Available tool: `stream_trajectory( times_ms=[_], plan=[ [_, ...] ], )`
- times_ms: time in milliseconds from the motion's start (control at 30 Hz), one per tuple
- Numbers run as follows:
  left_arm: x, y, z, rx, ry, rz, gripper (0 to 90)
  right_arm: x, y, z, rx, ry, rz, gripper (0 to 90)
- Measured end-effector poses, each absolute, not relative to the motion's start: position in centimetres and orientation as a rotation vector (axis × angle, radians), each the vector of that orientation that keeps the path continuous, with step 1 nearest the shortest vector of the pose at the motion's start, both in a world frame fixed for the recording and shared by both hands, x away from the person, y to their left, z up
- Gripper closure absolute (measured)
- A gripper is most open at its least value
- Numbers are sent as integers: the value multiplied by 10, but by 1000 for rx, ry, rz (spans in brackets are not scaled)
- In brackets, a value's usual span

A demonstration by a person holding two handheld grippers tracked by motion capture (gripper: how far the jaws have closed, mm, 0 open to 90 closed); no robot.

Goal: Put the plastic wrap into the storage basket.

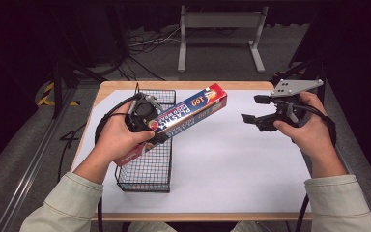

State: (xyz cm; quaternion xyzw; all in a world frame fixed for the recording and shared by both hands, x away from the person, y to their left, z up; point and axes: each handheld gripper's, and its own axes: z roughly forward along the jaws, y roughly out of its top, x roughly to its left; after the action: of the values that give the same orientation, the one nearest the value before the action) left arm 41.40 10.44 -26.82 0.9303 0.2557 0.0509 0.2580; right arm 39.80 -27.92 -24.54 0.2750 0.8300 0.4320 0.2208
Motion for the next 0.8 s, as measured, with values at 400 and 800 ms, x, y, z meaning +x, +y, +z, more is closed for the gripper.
stream_trajectory(
  times_ms=[400, 800],
  plan=[
    [413, 118, -265, 2375, 924, 267, 400, 406, -297, -271, 871, 2196, 1205, 223],
    [417, 125, -265, 2283, 1130, 262, 400, 411, -300, -293, 913, 2183, 1206, 227]
  ],
)
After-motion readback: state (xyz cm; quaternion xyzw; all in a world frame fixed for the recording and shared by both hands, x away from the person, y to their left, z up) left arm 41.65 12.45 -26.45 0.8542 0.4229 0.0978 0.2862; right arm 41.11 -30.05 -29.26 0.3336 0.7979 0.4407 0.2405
